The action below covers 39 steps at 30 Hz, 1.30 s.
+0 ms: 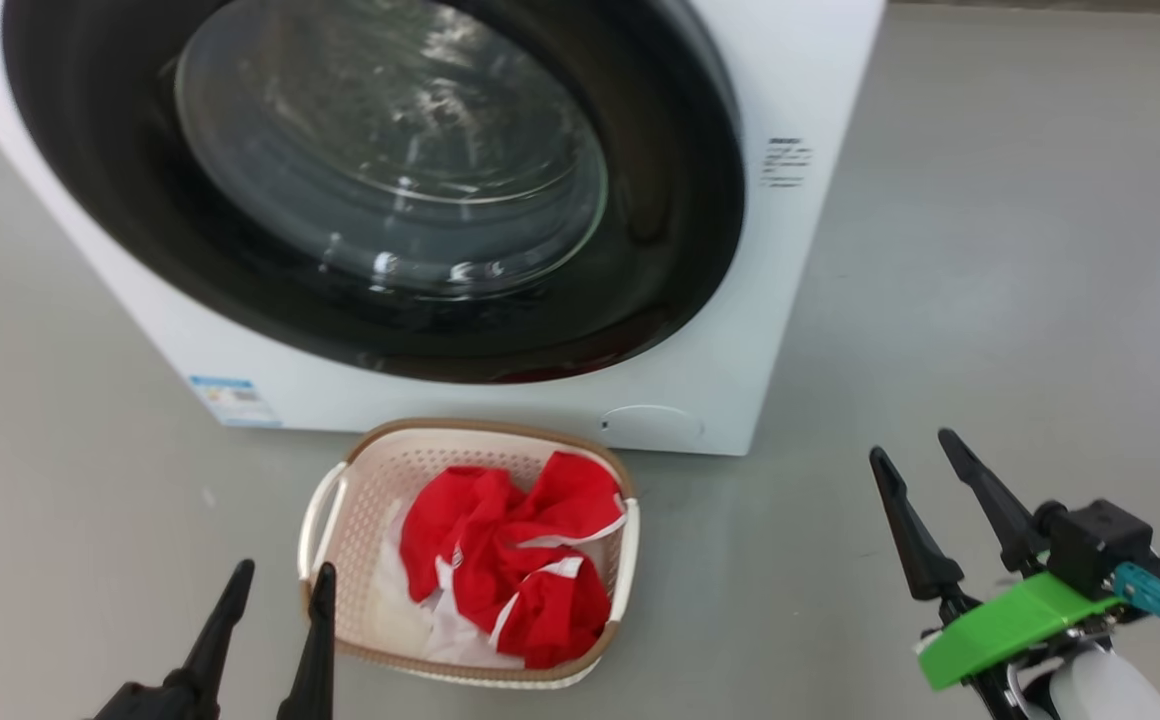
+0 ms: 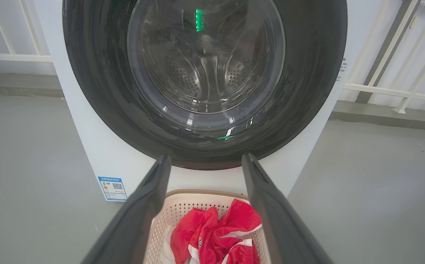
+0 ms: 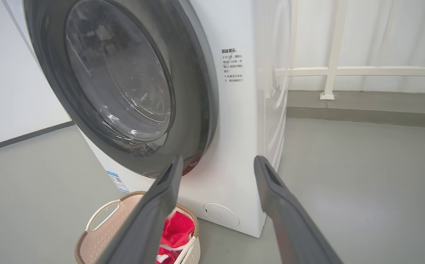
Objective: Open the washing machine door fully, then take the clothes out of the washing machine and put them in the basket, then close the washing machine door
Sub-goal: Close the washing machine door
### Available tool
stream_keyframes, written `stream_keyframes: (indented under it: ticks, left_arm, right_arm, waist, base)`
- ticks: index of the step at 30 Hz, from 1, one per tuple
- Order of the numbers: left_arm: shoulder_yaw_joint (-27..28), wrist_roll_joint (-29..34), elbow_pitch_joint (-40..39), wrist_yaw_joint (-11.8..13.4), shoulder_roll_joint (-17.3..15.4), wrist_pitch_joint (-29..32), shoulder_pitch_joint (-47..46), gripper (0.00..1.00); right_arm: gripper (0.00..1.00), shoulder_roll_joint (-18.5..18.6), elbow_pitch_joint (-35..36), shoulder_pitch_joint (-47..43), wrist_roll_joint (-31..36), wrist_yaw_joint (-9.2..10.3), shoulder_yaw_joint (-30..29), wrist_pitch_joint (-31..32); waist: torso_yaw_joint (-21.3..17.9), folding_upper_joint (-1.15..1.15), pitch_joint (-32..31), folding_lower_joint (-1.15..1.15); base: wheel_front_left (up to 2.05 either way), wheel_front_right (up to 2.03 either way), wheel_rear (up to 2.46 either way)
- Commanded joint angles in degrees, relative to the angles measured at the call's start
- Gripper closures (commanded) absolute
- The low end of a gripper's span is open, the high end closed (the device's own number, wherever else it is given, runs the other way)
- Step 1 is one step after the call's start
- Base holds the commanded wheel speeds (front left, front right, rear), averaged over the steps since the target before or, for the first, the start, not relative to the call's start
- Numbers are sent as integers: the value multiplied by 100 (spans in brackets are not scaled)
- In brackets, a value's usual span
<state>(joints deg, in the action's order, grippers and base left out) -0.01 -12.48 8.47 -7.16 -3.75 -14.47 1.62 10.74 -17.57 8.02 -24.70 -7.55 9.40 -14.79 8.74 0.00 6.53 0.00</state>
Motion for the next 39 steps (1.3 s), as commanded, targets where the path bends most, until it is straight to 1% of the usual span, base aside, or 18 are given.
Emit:
stream_keyframes:
  ticks: [1, 11, 19, 33, 39]
  left_arm:
    - [217, 20, -102, -33, -112, -52, -12, 0]
    - [384, -15, -68, -33, -180, -52, 201, 0]
    - [543, 22, -53, -33, -213, -52, 377, 0]
    - [688, 24, -50, -33, -228, -52, 470, 0]
    - [693, -11, -91, -33, -231, -52, 520, 0]
  right_arm:
    - [0, 36, 169, -49, 23, 6, 39, -21]
    - [0, -24, 312, -634, 69, 6, -199, -21]
    - [0, -12, 424, -925, 83, 6, -387, -21]
    - [0, 18, 506, -1258, 121, 6, -579, -21]
    - [0, 14, 537, -1355, 129, 6, -668, -21]
  waist:
    - [-196, 0, -173, 0]
    - [-560, 0, -408, 0]
    - [-869, 0, -528, 0]
    - [-1170, 0, -617, 0]
    - [-1228, 0, -656, 0]
  base:
    - [0, 0, 0]
    - [0, 0, 0]
    - [0, 0, 0]
    - [0, 0, 0]
    - [0, 0, 0]
